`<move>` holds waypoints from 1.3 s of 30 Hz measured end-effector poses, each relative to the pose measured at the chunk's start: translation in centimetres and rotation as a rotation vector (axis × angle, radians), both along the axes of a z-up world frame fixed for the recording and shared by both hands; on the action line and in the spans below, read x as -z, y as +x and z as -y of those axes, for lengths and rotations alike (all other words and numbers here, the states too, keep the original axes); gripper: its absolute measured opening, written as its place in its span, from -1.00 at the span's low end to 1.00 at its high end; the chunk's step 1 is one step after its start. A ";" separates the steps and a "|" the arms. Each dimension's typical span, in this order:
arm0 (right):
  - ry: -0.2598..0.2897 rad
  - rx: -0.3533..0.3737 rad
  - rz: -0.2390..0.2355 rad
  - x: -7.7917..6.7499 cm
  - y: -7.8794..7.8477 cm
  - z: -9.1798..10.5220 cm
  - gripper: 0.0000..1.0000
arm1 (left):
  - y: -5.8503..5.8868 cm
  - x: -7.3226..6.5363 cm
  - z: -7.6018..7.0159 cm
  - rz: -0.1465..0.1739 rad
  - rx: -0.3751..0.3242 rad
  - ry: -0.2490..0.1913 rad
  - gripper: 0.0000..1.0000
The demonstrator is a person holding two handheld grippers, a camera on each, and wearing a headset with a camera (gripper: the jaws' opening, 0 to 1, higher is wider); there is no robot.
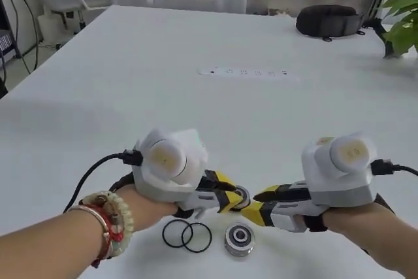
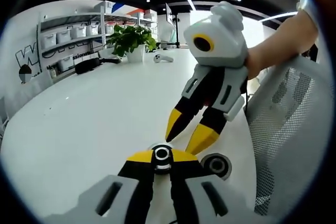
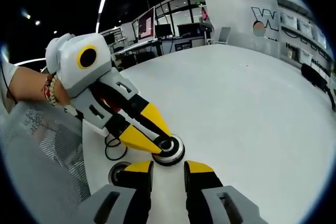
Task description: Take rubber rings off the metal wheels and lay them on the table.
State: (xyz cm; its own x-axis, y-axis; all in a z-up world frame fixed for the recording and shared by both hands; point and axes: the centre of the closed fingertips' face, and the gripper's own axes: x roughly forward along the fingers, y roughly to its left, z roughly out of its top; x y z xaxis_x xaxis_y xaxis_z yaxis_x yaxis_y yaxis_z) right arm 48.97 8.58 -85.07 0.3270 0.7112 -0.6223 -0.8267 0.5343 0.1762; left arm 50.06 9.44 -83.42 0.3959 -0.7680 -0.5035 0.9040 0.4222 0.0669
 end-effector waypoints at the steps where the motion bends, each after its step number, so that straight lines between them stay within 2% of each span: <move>1: 0.001 -0.001 0.000 0.0 0.0 0.0 -0.58 | 0.1 0.0 0.0 -0.001 0.002 0.002 -0.90; 5: -0.032 -0.019 0.030 0.3 -0.1 0.0 -0.59 | -0.1 0.1 -0.1 -0.007 0.003 -0.001 -0.90; 10: -0.029 -0.030 0.030 0.4 -0.3 -0.3 -0.59 | -0.2 0.0 -0.1 -0.012 0.003 -0.004 -0.90; 19: -0.042 -0.052 0.075 0.2 -0.1 -0.6 -0.62 | -0.3 0.0 -0.1 -0.013 0.003 -0.008 -0.90; 26: -0.083 -0.098 0.105 0.3 -0.2 -0.1 -0.77 | -0.3 0.0 -0.1 -0.016 0.000 -0.013 -0.90; 33: -0.093 -0.103 0.108 0.3 -0.2 0.0 -0.83 | -0.1 0.0 -0.1 -0.020 -0.002 -0.019 -0.90; 34: -0.097 -0.103 0.109 0.3 -0.2 0.0 -0.87 | -0.1 0.0 -0.1 -0.020 -0.002 -0.018 -0.90; 35: -0.123 -0.096 0.123 0.4 0.1 0.5 -1.00 | -0.1 0.0 -0.1 -0.020 -0.002 -0.018 -0.90; 36: -0.110 -0.097 0.122 0.3 0.1 0.3 -1.00 | -0.1 0.0 -0.1 -0.019 -0.001 -0.018 -0.90; 37: -0.105 -0.077 0.097 0.4 0.2 0.5 -1.00 | -0.2 0.0 -0.1 -0.022 0.000 -0.020 -0.90; 39: -0.107 -0.079 0.102 0.4 0.2 0.5 -1.00 | -0.2 0.0 -0.1 -0.021 0.001 -0.020 -0.90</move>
